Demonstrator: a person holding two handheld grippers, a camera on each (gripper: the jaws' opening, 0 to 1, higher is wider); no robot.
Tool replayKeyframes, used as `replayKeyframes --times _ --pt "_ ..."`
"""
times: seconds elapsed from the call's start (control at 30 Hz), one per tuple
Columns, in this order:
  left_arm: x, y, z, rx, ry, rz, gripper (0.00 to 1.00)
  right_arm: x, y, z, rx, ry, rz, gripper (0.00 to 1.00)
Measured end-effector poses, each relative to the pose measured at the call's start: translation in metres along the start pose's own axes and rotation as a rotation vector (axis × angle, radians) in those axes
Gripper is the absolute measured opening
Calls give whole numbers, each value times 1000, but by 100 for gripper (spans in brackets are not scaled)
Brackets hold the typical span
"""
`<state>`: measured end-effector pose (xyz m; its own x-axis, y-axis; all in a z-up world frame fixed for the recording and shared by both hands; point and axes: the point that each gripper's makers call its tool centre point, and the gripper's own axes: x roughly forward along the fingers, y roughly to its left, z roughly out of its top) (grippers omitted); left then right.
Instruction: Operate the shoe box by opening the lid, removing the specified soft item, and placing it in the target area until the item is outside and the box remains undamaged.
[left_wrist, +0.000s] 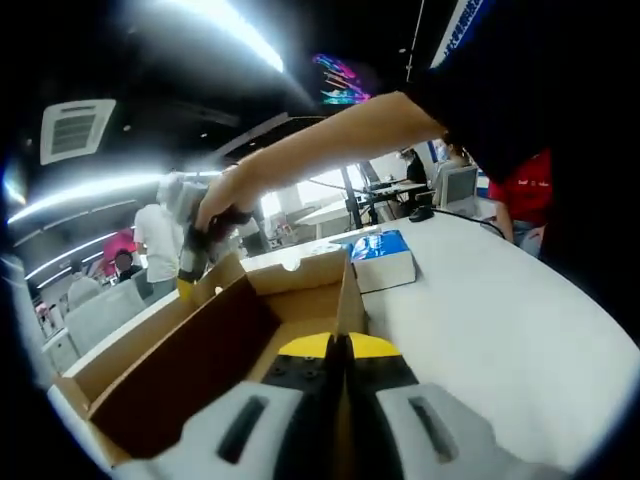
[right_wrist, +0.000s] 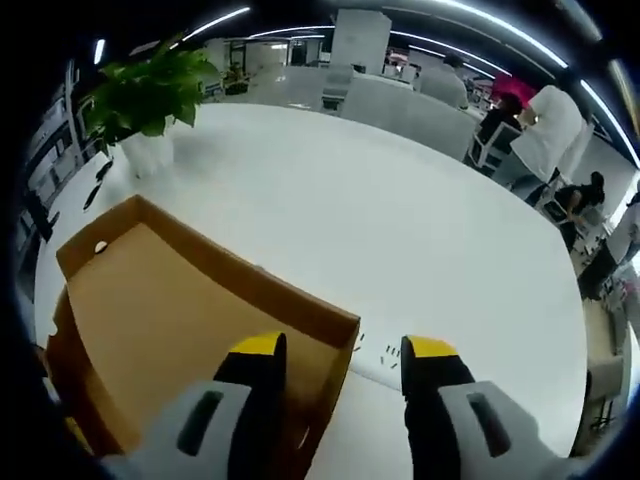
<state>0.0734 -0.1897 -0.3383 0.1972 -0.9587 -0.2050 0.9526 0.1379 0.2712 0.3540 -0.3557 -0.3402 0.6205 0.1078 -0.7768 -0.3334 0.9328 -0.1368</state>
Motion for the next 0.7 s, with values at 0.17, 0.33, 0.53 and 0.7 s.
replayKeyframes --times 0.17,0.33,0.53,0.7 --pt "0 0 0 0 0 0 4 12 -4 -6 3 38 -4 41" --pt "0 0 0 0 0 -1 4 15 -8 -13 28 55 0 37" --pt "0 0 1 -1 0 -1 4 14 -7 -12 16 60 -10 27" --pt "0 0 1 0 0 -1 4 18 -6 -9 14 53 3 18"
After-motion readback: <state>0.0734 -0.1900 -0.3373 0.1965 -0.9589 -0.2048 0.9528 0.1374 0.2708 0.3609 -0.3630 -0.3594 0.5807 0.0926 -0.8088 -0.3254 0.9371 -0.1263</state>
